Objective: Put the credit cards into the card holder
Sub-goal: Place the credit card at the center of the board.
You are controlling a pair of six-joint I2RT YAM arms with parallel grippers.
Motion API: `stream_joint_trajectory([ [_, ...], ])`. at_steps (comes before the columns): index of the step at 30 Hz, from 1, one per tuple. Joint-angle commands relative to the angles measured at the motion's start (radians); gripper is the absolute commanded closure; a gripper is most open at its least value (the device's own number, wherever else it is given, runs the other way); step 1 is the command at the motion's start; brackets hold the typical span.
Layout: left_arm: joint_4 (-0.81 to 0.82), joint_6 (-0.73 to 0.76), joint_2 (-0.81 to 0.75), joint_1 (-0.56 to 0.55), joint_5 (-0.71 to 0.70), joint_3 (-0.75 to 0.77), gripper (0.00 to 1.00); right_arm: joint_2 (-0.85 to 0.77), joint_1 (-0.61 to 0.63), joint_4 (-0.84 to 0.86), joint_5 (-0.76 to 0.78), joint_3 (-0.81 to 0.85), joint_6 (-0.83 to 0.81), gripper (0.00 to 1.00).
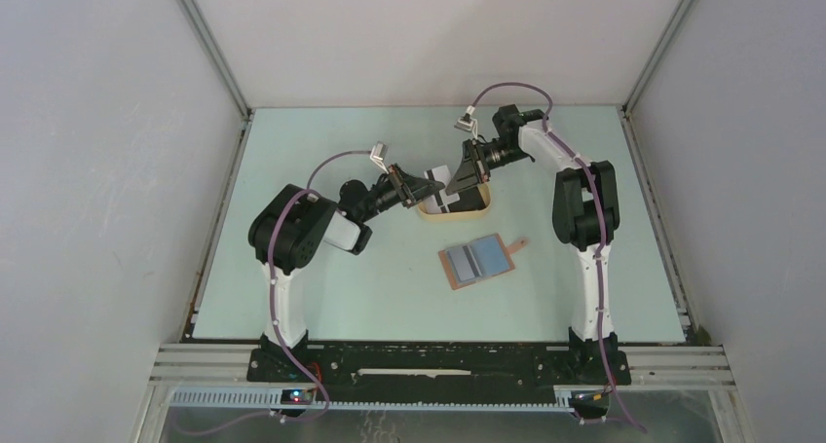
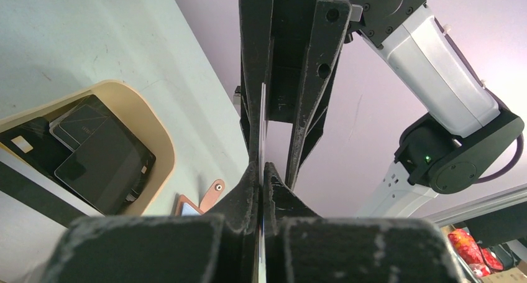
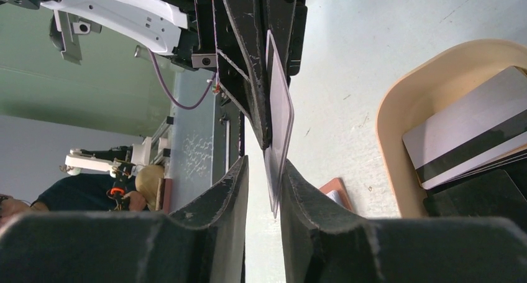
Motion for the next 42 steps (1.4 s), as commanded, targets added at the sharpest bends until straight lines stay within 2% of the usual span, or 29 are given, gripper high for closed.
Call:
stream_joint_trajectory([
  [1,0.039,0.003,0.000,0.012,0.015,0.029,0.99,-0.007,0.003,-0.044,-0.039,0.042,-0.046,0.67],
  [11,0.040,0.018,-0.019,0.012,0.021,0.028,0.99,-0.002,0.003,-0.050,-0.031,0.042,-0.046,0.69],
  [22,0.042,0.043,-0.046,0.012,0.022,0.016,0.99,0.003,0.002,-0.049,-0.017,0.042,-0.041,0.55],
  [25,0.042,0.048,-0.052,0.012,0.020,0.010,0.99,0.003,-0.001,-0.043,-0.012,0.041,-0.029,0.55],
  [32,0.042,0.058,-0.057,0.012,0.013,0.011,0.99,0.009,0.000,-0.036,-0.006,0.036,-0.022,0.63],
  [36,0.042,0.061,-0.059,0.015,0.007,0.010,0.99,0.014,0.002,-0.037,-0.012,0.038,-0.023,0.71],
  [39,0.042,0.061,-0.059,0.017,0.004,0.010,0.98,0.015,0.003,-0.042,-0.013,0.037,-0.027,0.72],
  [42,0.042,0.062,-0.059,0.017,0.001,0.011,0.98,0.018,0.009,-0.039,-0.015,0.039,-0.023,0.80],
])
